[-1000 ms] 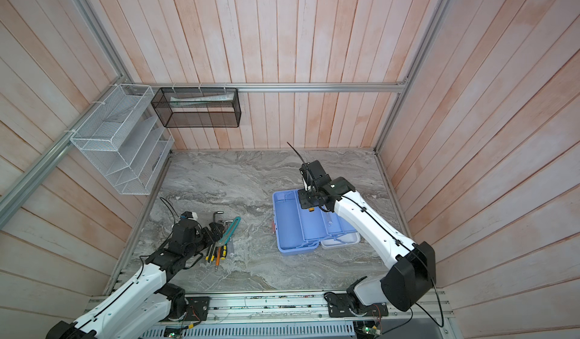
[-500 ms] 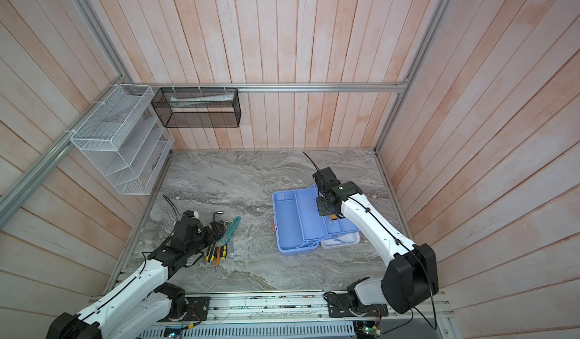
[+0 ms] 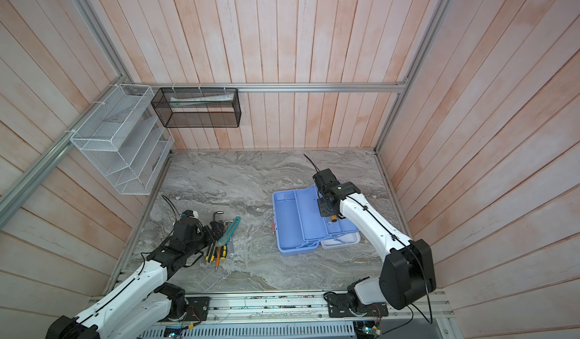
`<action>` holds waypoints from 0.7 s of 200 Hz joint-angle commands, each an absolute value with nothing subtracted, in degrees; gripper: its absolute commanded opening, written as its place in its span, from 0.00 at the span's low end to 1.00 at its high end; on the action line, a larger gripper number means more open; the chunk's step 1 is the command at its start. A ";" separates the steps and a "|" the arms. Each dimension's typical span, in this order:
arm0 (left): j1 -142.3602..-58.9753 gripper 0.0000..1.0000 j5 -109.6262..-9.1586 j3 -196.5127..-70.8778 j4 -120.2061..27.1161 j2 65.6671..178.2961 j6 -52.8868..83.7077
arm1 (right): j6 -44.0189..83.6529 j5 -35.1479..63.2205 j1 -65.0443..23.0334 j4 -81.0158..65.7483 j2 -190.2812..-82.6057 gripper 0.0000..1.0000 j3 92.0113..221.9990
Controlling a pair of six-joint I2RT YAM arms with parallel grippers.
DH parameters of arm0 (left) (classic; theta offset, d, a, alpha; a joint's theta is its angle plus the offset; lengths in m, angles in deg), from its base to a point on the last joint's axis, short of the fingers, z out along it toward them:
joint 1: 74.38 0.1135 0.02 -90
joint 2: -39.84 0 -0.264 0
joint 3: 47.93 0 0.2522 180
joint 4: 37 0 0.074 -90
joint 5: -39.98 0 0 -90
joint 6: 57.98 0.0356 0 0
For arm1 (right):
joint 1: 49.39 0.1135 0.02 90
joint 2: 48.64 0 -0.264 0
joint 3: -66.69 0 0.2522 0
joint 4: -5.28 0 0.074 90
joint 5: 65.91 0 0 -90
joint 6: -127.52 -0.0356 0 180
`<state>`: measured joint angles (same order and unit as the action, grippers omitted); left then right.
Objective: Pack the tool kit
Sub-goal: 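Lower the yellow screwdriver into the tray and open the right gripper, then move the right gripper back to the teal box cutter in the pile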
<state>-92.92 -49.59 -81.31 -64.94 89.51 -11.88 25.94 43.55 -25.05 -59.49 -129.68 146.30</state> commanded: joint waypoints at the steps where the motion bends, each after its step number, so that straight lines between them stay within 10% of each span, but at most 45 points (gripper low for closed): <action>1: -93.19 1.00 -48.44 -83.04 -65.77 88.73 -10.97 | 26.09 44.58 -25.31 -60.31 -130.71 0.37 148.50; 140: -92.13 1.00 -39.38 -82.13 -74.56 83.47 -16.46 | 11.31 7.05 2.29 -24.96 -148.79 0.43 153.82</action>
